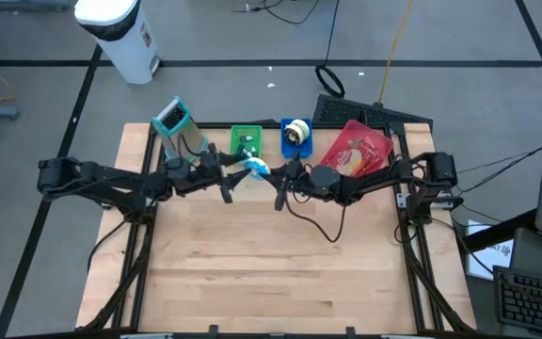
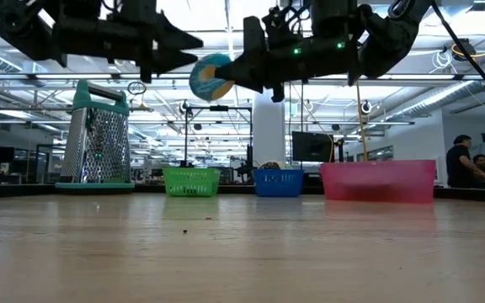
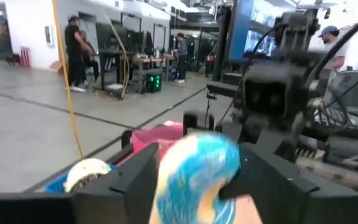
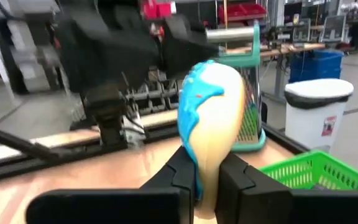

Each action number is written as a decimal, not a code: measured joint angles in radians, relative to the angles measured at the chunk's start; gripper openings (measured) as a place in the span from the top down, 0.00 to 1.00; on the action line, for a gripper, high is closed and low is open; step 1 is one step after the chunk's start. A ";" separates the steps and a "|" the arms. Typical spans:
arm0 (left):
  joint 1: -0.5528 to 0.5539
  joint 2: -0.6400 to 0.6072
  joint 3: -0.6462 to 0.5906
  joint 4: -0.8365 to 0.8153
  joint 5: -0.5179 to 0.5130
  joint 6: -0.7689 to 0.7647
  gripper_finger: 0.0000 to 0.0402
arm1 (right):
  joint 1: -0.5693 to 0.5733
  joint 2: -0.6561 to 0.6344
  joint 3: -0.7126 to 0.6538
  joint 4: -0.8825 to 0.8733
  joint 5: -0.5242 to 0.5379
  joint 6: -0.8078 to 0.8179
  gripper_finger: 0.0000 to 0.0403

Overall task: Pick & Place Food Item
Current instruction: Put the blue donut into the blue bin, then return to Home Position

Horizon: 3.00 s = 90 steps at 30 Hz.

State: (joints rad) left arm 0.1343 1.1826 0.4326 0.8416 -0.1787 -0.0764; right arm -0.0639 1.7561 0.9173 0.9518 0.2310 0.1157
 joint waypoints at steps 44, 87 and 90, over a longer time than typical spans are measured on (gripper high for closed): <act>0.003 -0.250 0.000 -0.526 -0.163 0.022 0.31 | -0.495 0.010 -0.001 -0.579 -0.231 0.081 0.93; -0.001 -0.649 0.139 -1.174 -0.124 -0.003 0.30 | -0.493 -0.700 -0.002 -1.264 -0.233 -0.047 0.45; -0.001 -0.763 0.161 -1.281 -0.101 -0.036 0.28 | -0.491 -0.836 -0.018 -1.366 -0.233 -0.006 0.46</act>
State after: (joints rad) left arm 0.1333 0.4195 0.5941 -0.4396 -0.2794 -0.1125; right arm -0.5550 0.9204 0.8994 -0.4144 -0.0017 0.1093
